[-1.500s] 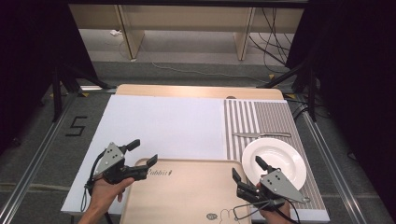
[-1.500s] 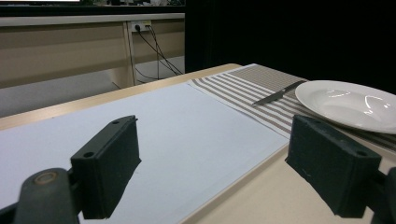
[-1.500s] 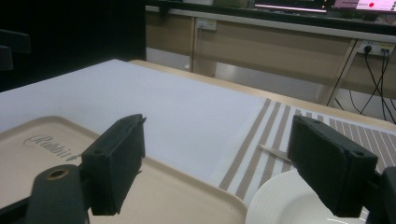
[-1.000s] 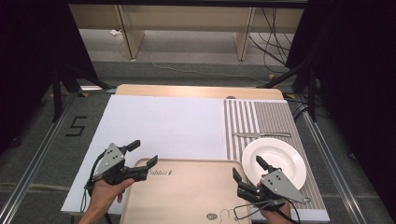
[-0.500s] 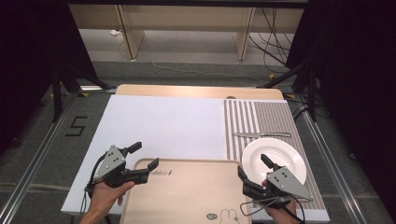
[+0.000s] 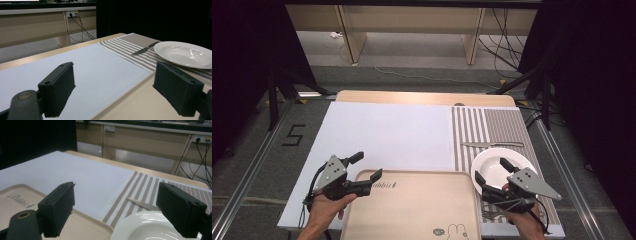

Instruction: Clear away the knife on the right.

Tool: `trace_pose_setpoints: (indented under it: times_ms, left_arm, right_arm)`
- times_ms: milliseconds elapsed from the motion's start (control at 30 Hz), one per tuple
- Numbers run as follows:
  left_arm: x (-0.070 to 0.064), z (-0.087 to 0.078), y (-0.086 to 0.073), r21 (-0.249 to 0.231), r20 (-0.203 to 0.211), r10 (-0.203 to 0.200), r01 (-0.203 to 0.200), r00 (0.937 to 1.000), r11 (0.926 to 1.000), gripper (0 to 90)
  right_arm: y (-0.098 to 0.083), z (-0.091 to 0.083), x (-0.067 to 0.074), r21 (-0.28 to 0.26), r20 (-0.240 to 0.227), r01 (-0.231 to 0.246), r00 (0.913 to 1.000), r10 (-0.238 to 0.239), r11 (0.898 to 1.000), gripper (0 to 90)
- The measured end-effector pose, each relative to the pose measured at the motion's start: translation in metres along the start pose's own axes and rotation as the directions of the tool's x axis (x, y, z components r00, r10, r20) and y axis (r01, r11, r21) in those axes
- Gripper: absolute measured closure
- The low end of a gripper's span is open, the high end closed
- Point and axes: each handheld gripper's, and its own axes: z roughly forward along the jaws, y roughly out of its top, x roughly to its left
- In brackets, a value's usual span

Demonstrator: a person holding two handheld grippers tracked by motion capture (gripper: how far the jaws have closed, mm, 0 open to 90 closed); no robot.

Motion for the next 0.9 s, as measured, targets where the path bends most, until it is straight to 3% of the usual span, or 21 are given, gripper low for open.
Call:
trace_pose_setpoints:
  times_ms: [267, 400, 500, 633, 700, 833, 900]
  left_arm:
    - [0.000, 0.000, 0.000, 0.000, 0.000, 0.004, -0.004, 1.0000, 1.0000, 16.3]
    - [0.000, 0.001, 0.000, 0.001, 0.001, 0.007, -0.007, 1.0000, 1.0000, 16.3]
    - [0.000, 0.001, 0.000, 0.005, 0.002, 0.008, -0.008, 1.0000, 1.0000, 16.3]
    - [0.000, 0.001, 0.000, 0.004, -0.001, 0.011, -0.011, 0.9999, 0.9999, 16.3]
    - [-0.001, 0.001, 0.000, 0.004, -0.001, 0.011, -0.011, 0.9999, 0.9999, 16.3]
    - [0.000, 0.001, 0.000, 0.006, -0.002, 0.013, -0.013, 0.9999, 0.9999, 16.3]
    - [0.000, 0.001, 0.000, 0.005, -0.003, 0.014, -0.014, 0.9999, 0.9999, 16.3]
  right_arm:
    - [0.009, 0.003, -0.013, 0.078, -0.008, 0.019, 0.9998, -0.018, 0.997, 16.1]
    - [0.016, 0.001, -0.023, 0.105, 0.026, 0.051, 0.9982, -0.054, 0.993, 16.1]
    - [0.020, 0.001, -0.032, 0.105, 0.042, 0.049, 0.9977, -0.053, 0.993, 16.1]
    - [0.024, 0.001, -0.041, 0.151, 0.045, 0.061, 0.9966, -0.069, 0.987, 16.1]
    - [0.025, 0.003, -0.046, 0.144, 0.056, 0.080, 0.9944, -0.089, 0.986, 16.0]
    - [0.029, 0.005, -0.054, 0.188, 0.055, 0.063, 0.9957, -0.074, 0.980, 16.1]
    - [0.031, 0.008, -0.059, 0.197, 0.060, 0.079, 0.9939, -0.092, 0.977, 16.1]
